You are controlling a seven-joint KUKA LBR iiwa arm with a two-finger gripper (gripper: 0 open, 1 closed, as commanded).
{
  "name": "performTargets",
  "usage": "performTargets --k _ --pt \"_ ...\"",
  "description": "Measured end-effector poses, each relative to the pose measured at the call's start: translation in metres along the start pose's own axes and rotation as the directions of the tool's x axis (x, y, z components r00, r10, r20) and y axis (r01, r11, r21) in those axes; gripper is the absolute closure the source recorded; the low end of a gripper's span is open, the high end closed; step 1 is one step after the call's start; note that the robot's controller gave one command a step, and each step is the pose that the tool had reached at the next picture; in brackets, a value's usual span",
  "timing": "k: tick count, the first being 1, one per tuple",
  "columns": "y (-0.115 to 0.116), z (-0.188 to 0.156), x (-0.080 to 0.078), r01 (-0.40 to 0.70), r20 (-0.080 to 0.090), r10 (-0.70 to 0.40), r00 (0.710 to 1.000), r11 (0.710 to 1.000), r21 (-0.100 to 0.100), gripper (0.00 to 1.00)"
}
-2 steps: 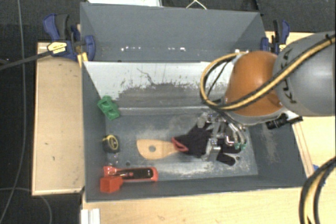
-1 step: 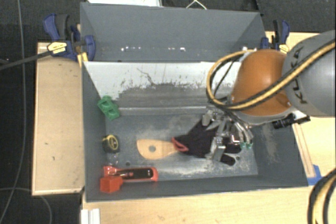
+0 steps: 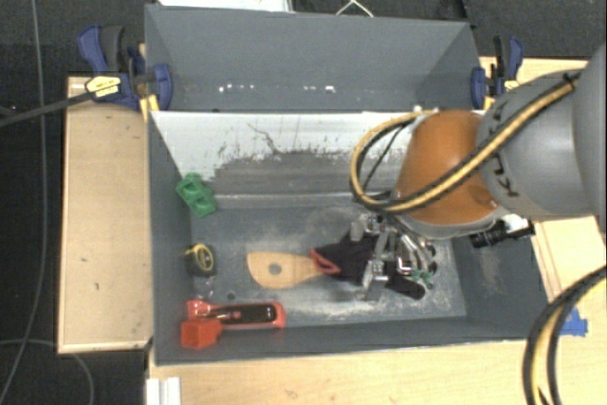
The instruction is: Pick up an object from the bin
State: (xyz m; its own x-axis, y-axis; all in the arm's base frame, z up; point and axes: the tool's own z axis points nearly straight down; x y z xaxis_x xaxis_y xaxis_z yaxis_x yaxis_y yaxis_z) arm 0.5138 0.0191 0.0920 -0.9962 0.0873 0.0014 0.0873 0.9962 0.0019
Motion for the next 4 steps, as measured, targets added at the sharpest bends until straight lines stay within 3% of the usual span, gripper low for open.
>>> performTargets --k 1,2,3,4 --pt "-0.012 0.022 -0.002 -0.007 0.020 0.007 1.000 1.000 0.000 0.00" --pt "-0.002 0.022 0.006 -0.010 0.009 0.010 1.000 1.000 -0.001 0.00" --pt "-0.008 0.019 0.002 -0.022 0.018 0.022 1.000 1.000 -0.001 0.00" --pt "0.001 0.022 0.020 -0.007 0.011 0.007 1.000 1.000 -0.002 1.00"
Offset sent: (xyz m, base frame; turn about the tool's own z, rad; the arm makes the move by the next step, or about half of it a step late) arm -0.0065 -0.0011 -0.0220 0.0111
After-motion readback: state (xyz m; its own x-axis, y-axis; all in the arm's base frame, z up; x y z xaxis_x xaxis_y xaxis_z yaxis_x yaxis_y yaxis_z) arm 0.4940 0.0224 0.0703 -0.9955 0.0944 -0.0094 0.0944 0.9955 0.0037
